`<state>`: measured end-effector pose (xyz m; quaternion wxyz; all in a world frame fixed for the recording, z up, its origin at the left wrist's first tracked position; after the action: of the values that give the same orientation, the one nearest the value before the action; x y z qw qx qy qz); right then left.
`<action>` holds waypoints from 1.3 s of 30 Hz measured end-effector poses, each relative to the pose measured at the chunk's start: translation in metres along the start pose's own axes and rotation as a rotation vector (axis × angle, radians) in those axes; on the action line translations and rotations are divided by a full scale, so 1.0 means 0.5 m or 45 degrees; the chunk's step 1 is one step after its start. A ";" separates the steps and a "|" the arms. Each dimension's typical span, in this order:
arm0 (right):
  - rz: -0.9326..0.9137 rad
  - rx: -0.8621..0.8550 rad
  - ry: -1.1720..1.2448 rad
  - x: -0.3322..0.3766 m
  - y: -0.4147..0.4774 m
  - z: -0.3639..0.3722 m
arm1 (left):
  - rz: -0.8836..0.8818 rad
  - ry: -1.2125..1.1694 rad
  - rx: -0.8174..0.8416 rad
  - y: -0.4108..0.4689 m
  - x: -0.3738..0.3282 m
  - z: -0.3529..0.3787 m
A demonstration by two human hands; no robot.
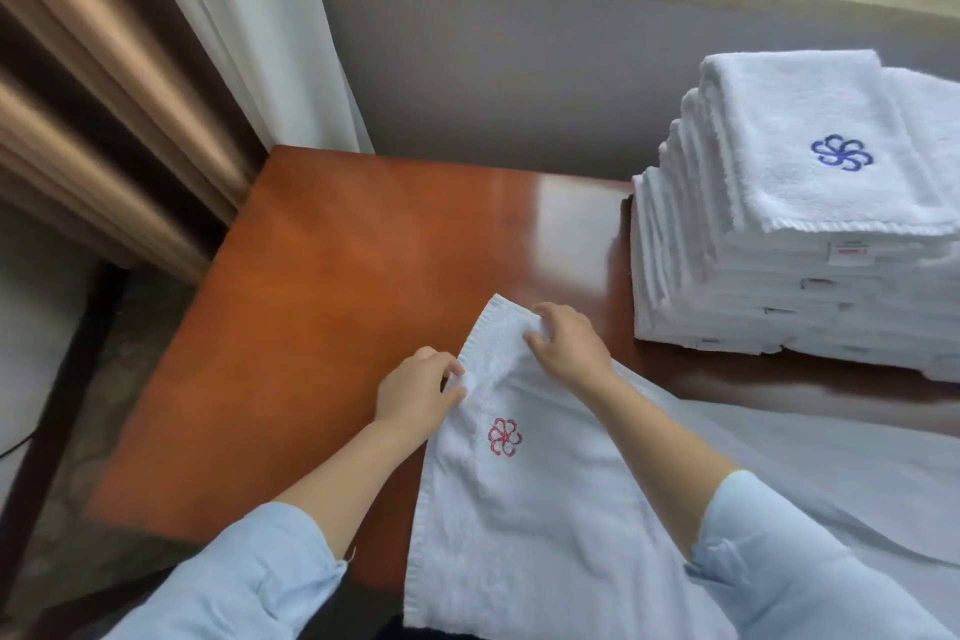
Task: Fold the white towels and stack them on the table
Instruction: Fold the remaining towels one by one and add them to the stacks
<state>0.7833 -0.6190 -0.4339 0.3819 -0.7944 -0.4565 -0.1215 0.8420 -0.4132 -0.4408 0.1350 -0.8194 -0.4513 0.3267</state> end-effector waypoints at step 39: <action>-0.156 0.371 -0.025 0.080 -0.142 0.165 | -0.080 -0.896 0.021 0.041 0.086 -0.061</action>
<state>0.7346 -0.5138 -0.4332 0.4804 -0.7023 -0.5207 -0.0694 0.8917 -0.3869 -0.4461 -0.0119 -0.6413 -0.4925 0.5883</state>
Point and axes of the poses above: each hand's wrist, its own y-axis towards the middle knuckle, its own z-axis out of the palm, x = y × z, the point moved 6 cm from there along y, towards the middle knuckle, and after that the axes turned 12 degrees about x, right-handed, at the moved point
